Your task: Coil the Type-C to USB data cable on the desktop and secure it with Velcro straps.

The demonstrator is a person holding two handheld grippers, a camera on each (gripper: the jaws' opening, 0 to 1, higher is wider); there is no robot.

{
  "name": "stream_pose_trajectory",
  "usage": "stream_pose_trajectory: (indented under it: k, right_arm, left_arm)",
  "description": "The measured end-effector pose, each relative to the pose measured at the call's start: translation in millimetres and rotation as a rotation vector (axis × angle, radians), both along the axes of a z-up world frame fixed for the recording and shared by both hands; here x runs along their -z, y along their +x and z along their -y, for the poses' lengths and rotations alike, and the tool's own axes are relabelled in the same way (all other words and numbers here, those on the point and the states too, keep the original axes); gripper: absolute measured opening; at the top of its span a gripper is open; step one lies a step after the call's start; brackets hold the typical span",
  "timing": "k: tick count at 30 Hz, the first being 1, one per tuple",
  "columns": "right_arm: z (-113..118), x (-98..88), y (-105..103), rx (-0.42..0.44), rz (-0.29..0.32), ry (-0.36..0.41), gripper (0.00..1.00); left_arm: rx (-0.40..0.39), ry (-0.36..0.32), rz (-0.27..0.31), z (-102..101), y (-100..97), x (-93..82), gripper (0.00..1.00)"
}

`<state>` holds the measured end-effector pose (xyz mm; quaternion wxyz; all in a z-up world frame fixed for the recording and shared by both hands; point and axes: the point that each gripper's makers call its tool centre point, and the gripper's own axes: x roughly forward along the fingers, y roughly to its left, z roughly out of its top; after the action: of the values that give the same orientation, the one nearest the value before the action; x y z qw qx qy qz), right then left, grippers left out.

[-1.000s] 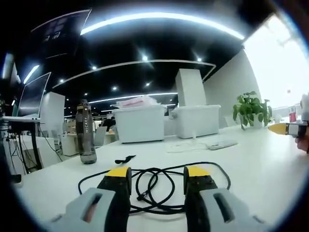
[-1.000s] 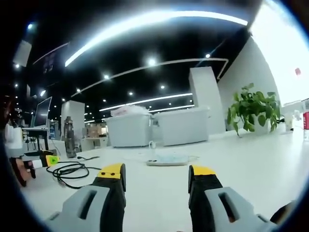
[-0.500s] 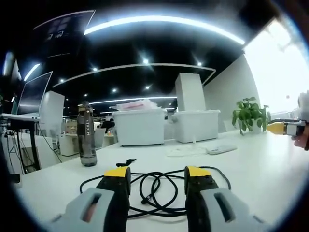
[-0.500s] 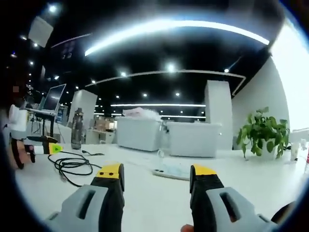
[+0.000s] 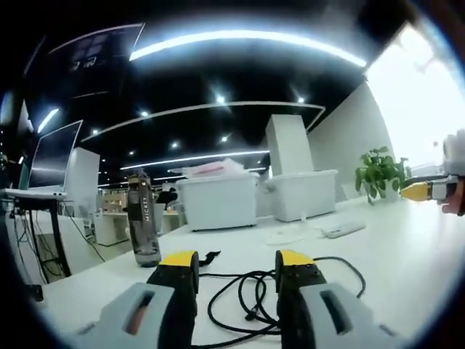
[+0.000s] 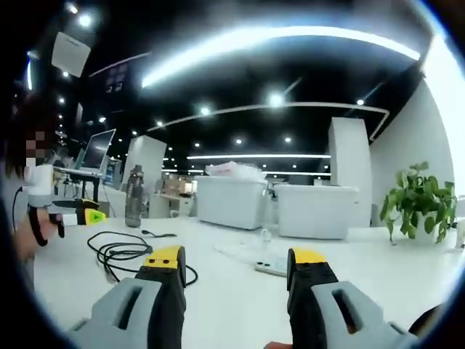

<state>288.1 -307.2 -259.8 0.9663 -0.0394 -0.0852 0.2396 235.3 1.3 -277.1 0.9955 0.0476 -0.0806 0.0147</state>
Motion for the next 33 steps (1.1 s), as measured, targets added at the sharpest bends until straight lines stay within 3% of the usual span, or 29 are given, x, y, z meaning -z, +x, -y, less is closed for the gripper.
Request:
stream_pose_trajectory:
  k: [4,8,16,26,33]
  right_arm:
    - [-13.7,-0.2,3.7,-0.054,-0.02,-0.004,0.53]
    - [-34.0,3.5,4.0,-0.163,-0.134,0.106,0.53]
    - [-56.5,6.3,11.0,-0.2,-0.151,0.013,0.52]
    - [-90.7,13.2,19.8,-0.273,-0.185,-0.065,0.52]
    - [-113.4,20.4,29.3,-0.339,-0.224,-0.029,0.52]
  left_arm:
    - [-0.01,0.017,0.009,-8.9,0.4,-7.7,0.44]
    - [-0.025,0.028,0.026,-18.9,0.5,-17.1,0.44]
    - [-0.043,0.074,0.031,-37.0,3.2,-32.8,0.44]
    - [-0.044,0.087,-0.005,-56.3,16.9,-23.1,0.44]
    - [-0.048,0.09,-0.029,-71.4,26.9,-13.0,0.44]
